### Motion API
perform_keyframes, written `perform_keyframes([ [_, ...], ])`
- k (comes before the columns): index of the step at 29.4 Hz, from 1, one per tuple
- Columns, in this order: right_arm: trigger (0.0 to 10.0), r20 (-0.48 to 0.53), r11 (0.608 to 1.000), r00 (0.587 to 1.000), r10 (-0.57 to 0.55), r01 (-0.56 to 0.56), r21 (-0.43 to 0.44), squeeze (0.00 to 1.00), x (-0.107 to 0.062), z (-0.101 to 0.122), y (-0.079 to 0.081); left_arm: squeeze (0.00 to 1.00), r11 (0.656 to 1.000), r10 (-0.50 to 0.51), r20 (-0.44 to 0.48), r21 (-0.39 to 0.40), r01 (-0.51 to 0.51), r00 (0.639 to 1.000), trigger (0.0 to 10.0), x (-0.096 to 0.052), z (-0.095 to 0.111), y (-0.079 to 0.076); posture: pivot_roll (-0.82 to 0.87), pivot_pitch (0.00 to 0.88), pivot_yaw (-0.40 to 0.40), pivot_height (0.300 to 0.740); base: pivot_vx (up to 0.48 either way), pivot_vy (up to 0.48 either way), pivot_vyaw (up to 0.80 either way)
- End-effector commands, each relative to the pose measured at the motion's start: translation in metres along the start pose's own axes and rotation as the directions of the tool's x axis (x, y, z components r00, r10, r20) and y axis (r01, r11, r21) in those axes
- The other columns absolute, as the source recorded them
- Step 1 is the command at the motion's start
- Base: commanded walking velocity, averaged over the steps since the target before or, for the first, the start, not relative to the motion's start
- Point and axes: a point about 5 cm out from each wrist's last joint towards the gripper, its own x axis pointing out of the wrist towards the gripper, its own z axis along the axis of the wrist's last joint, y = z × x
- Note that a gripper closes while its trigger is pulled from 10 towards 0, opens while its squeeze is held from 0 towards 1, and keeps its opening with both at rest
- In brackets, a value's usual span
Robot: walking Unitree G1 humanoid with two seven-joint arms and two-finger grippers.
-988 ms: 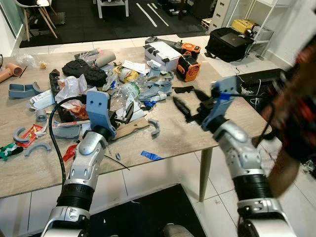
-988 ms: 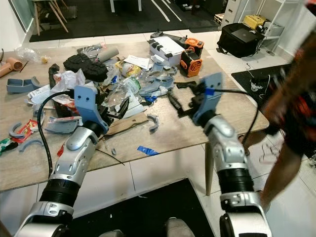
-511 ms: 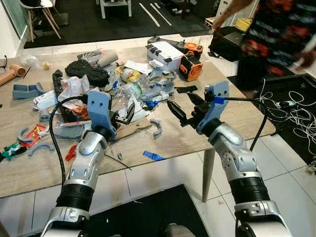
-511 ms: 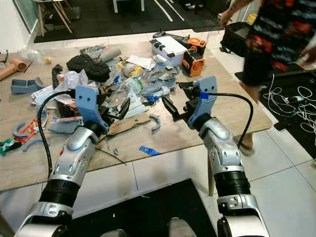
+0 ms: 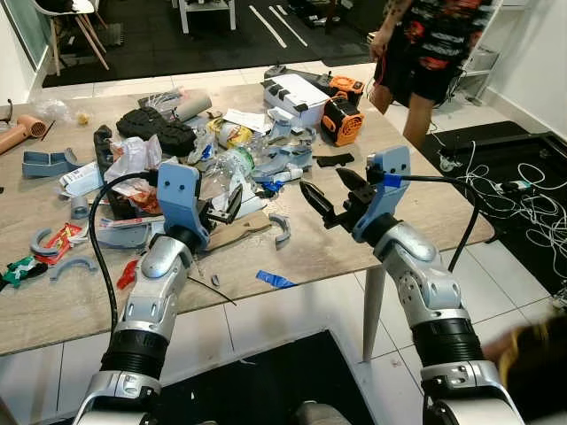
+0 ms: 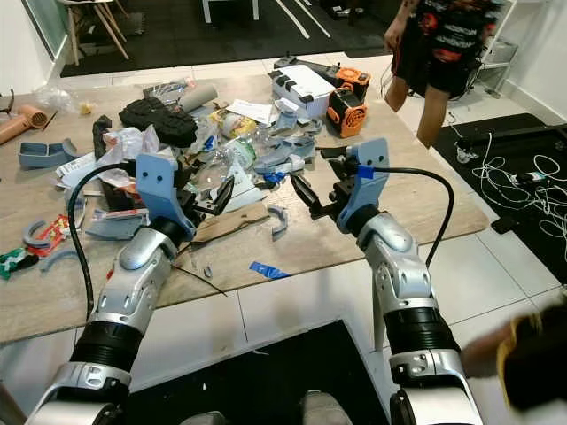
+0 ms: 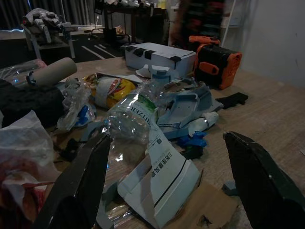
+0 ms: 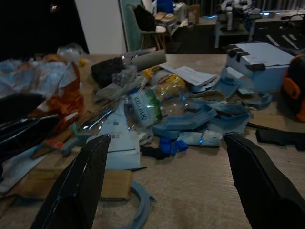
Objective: Picking trash to rubbish bin
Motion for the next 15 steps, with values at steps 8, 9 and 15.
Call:
perform_keyframes([
  [8,10.0,-0.047,0.998,0.999,0.012,-0.015,-0.055,0.0,-0.001,0.013,-0.001,0.0,0.999,-0.023,0.009,0.035,0.022,1.0,10.0,-0.005,0.01,0.009,-0.06,0.0,-0.018,0.74,0.0,0.0,0.0],
  [9,10.0,-0.051,0.999,0.999,-0.001,-0.002,-0.044,0.0,-0.001,0.02,-0.005,0.0,0.998,-0.029,0.007,0.063,0.029,1.0,10.0,-0.006,0.015,0.016,-0.06,0.0,-0.019,0.74,0.0,0.0,0.0],
  [15,10.0,-0.096,0.998,0.995,-0.034,0.028,-0.059,0.0,-0.006,0.031,-0.017,0.0,0.985,-0.034,-0.014,0.168,0.036,0.999,10.0,-0.012,0.025,0.041,-0.06,0.0,-0.038,0.74,0.0,0.0,0.0],
])
